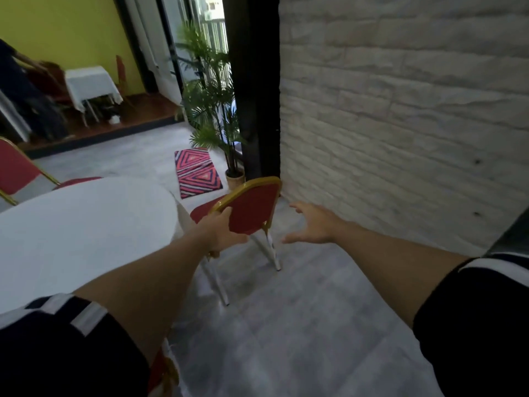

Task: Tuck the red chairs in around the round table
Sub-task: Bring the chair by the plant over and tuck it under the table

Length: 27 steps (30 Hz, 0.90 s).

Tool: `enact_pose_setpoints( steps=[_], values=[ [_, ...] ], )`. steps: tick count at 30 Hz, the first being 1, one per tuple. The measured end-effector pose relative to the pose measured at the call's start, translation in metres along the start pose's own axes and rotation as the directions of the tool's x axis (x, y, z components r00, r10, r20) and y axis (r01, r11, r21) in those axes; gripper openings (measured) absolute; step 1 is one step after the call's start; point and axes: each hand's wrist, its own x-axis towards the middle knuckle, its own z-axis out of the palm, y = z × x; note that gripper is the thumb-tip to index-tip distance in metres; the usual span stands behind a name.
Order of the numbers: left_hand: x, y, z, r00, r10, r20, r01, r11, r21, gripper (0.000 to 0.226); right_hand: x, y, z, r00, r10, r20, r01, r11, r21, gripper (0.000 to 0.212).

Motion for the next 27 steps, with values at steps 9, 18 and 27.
enact_pose_setpoints(
  steps=[9, 18, 27],
  values=[
    [0.134, -0.013, -0.030, 0.998, -0.060, 0.032, 0.058, 0.996, 0.067, 0.113, 0.144, 0.024, -0.048, 0.998, -0.011, 0.065, 0.015, 0.999, -0.052, 0.121],
    [0.219, -0.022, -0.022, 0.972, -0.233, 0.040, 0.230, 0.971, 0.072, 0.113, 0.276, 0.057, -0.066, 0.981, -0.078, 0.179, 0.097, 0.990, -0.100, 0.120],
    [0.293, -0.007, -0.018, 0.932, -0.360, 0.042, 0.360, 0.933, 0.021, 0.112, 0.396, 0.090, -0.067, 0.922, -0.158, 0.353, 0.214, 0.969, -0.123, 0.123]
  ],
)
